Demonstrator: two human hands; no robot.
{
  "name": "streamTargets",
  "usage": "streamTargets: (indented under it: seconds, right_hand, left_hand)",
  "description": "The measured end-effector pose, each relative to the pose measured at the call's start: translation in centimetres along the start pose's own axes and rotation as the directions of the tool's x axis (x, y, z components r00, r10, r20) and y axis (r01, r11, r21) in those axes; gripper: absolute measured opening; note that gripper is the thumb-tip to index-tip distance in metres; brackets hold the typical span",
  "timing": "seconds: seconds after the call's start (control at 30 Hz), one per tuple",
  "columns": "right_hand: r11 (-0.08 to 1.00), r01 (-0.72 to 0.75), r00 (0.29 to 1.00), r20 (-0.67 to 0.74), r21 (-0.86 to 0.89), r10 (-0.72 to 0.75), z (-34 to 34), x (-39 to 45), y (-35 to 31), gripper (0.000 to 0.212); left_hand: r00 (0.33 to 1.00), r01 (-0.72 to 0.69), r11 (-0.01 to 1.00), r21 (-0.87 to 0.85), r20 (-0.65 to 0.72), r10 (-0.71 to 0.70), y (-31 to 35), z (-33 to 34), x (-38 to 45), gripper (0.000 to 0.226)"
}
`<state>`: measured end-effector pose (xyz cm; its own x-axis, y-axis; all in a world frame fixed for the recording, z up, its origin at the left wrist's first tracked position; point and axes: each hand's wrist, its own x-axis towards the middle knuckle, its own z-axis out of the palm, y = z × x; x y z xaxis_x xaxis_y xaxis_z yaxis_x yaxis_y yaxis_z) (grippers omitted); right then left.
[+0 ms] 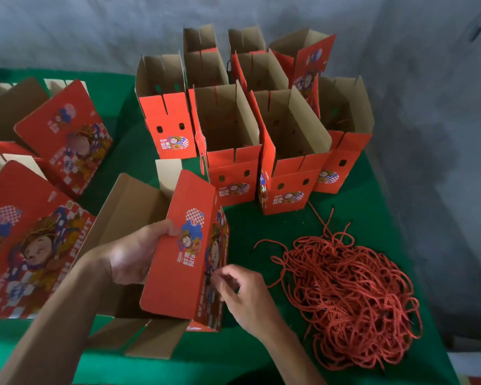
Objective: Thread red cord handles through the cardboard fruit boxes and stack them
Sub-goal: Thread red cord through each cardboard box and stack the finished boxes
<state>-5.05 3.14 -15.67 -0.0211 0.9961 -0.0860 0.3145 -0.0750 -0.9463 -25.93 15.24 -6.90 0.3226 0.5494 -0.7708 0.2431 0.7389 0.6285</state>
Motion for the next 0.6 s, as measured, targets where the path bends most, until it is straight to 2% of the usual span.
streamTargets:
  seconds: [0.1, 0.17, 0.23, 0.3, 0.33, 0.4, 0.47, 0.53, 0.6]
  right_hand:
    - [0.992, 0.03, 1.0, 0.007, -0.125, -0.029, -0.1, 0.5, -0.3, 0.02]
    - [0.96, 0.077, 0.997, 0.011, -0.271, -0.077, -0.4, 0.9, -0.6, 0.019]
    - [0.893, 0.123, 0.991, 0.009, -0.433, -0.132, -0.8, 1.2, -0.6, 0.018]
    - [0.842, 0.166, 0.981, 0.001, -0.513, -0.192, -1.2, 1.6, -0.4, 0.019]
    - [0.834, 0.18, 0.977, -0.005, -0.522, -0.214, -1.2, 1.7, -0.2, 0.022]
    - [0.853, 0.144, 0.982, -0.033, -0.501, -0.185, -1.0, 1.9, 0.4, 0.028]
    - [0.913, 0.053, 0.993, -0.077, -0.405, -0.092, -0.9, 2.2, 1.3, 0.027]
    - [0.972, -0.02, 0.997, -0.075, -0.235, 0.003, -1.3, 2.5, 2.3, 0.023]
    - [0.993, -0.06, 0.998, -0.025, -0.097, 0.057, -2.0, 2.8, 3.3, 0.027]
  left_hand:
    - [0.999, -0.053, 0.996, 0.071, -0.003, 0.053, -0.1, 0.1, 0.3, 0.067]
    - [0.993, -0.027, 0.997, 0.067, 0.117, 0.019, 0.0, 0.4, 0.4, 0.068]
    - [0.952, 0.013, 0.997, 0.081, 0.305, -0.037, 0.0, 0.8, 0.2, 0.076]
    - [0.926, -0.003, 0.996, 0.084, 0.377, -0.029, 0.0, 1.2, 0.2, 0.086]
    - [0.925, -0.016, 0.994, 0.106, 0.38, -0.026, -0.1, 1.5, 0.3, 0.084]
    - [0.941, -0.082, 0.969, 0.231, 0.339, -0.001, -0.3, 2.6, 0.5, 0.061]
    - [0.956, -0.177, 0.898, 0.404, 0.289, 0.058, -1.0, 3.9, 0.8, 0.035]
    - [0.967, -0.235, 0.813, 0.533, 0.213, 0.139, -1.5, 5.3, 1.0, 0.023]
    - [0.971, -0.237, 0.775, 0.586, 0.153, 0.182, -2.0, 6.1, 1.4, 0.02]
